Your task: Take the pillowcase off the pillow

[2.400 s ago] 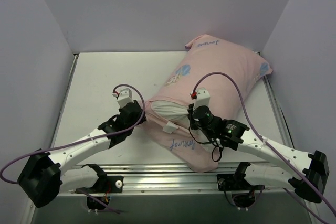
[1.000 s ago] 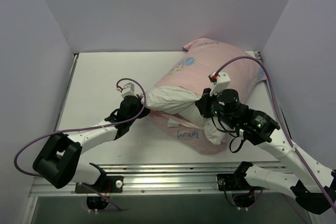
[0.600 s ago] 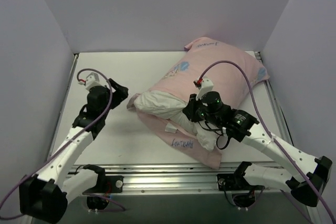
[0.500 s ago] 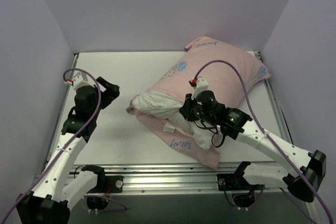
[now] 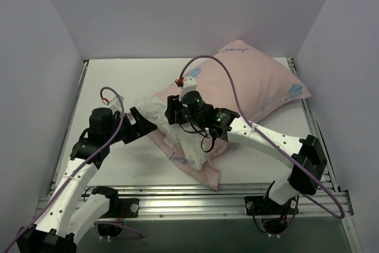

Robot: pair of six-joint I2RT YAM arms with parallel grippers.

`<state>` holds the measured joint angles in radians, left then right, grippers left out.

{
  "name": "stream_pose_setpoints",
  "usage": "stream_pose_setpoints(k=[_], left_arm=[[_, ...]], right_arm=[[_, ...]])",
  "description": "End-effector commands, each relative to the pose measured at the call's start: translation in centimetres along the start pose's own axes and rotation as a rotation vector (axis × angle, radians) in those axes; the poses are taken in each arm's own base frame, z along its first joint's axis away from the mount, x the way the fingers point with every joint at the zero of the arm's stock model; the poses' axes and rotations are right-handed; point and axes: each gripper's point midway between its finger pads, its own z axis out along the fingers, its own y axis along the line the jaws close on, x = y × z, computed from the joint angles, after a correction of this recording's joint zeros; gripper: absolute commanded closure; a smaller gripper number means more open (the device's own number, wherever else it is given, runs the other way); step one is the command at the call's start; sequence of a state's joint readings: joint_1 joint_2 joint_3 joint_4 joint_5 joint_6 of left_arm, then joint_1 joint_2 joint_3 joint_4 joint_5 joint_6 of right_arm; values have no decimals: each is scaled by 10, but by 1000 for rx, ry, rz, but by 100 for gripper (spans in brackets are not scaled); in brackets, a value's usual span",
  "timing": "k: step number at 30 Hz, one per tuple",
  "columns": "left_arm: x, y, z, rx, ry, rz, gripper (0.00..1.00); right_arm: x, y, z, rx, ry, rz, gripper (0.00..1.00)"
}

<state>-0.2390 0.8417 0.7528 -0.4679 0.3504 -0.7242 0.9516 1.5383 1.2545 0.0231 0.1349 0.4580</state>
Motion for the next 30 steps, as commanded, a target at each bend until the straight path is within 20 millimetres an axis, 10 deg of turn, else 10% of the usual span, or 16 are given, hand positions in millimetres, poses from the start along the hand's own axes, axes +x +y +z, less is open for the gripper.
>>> stream_pose_setpoints(k=[1,10,15,22,30], left_arm=[[8,-38,-9,188,7,12,6],[54,-75,26,289,110,83,6],[86,-106,49,362,166,115,6],[102,-104,84,310,184,159,0],[89,-111,101,297,124,176,97]], right_arm=[[-64,0,-18,47,-178,10,49],[-79,-99,-86,350,-240,40,21],[-50,-146,-119,461,-218,62,12],[-9,-153,-147,382,-168,40,14],[52,-128,-134,174,-5,22,23]])
